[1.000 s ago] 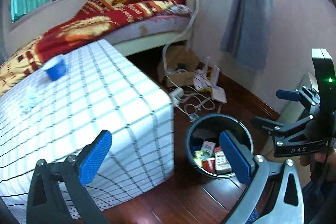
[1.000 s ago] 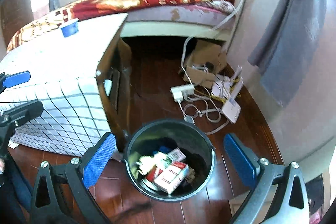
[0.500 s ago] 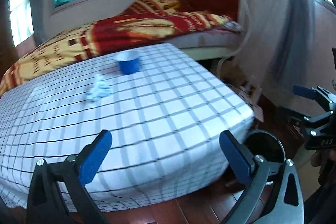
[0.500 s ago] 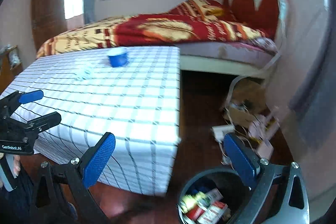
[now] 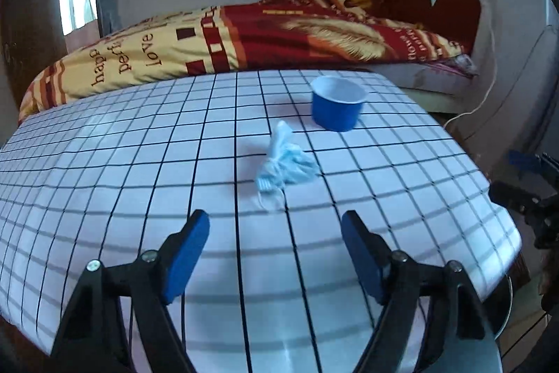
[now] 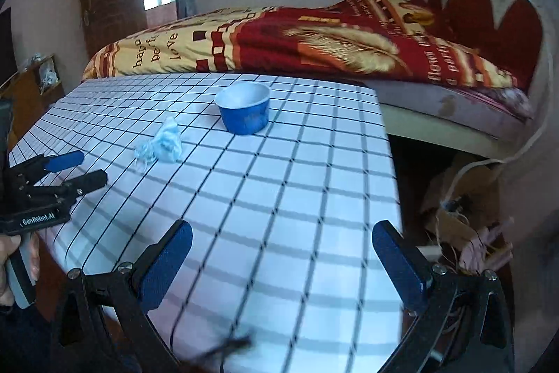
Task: Collect trash
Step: 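Move both grippers back toward the blue cup and tissue on the table, then grasp the light-blue tissue with the left gripper while the right gripper grasps the blue paper cup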
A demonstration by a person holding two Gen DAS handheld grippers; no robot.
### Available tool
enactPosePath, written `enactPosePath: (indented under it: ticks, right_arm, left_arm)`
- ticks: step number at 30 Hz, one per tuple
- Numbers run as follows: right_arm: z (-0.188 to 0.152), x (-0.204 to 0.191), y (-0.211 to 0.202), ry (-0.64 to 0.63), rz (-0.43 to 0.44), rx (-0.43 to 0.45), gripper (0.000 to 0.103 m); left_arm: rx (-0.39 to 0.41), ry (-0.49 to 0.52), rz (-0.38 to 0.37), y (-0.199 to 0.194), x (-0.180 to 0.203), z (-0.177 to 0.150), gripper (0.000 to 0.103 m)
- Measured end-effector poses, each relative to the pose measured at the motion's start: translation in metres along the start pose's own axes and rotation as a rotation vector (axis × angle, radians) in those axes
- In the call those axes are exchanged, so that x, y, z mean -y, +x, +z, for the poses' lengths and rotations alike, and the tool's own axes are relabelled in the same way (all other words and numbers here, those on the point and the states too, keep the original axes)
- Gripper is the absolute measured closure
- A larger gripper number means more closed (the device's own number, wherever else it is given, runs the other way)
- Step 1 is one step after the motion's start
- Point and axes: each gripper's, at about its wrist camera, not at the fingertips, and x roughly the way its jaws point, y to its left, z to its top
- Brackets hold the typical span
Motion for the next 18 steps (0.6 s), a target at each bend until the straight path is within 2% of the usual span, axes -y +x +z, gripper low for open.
enactPosePath:
  ticks: [2, 4, 7, 10, 11, 18]
  right_arm:
    - [0.013, -0.002, 0.021, -0.011, 0.013, -0.021, 0.0]
    - [0.024, -0.005, 0.04, -0.022, 0.028, -0.034, 0.0]
    - [0.042, -0.009, 0.066, -0.045, 0.044, -0.052, 0.0]
    - [0.06, -0.013, 0.093, -0.06, 0.067, -0.07, 0.0]
    - [0.064, -0.013, 0.1, -0.062, 0.072, -0.075, 0.0]
    - [0.092, -0.036, 0.154, -0.092, 0.103, -0.114, 0.003]
  left_arm:
    - [-0.017, 0.005, -0.009, 0.014, -0.002, 0.007, 0.032]
    - [-0.059, 0.023, -0.054, 0.035, -0.001, 0.017, 0.036]
    - [-0.112, 0.058, -0.073, 0.062, 0.003, 0.026, 0.046]
    - [-0.136, 0.066, -0.104, 0.078, 0.003, 0.033, 0.063]
    - [-0.142, 0.063, -0.108, 0.083, 0.001, 0.035, 0.078]
    - [-0.09, -0.024, -0.096, 0.095, -0.028, 0.054, 0.079]
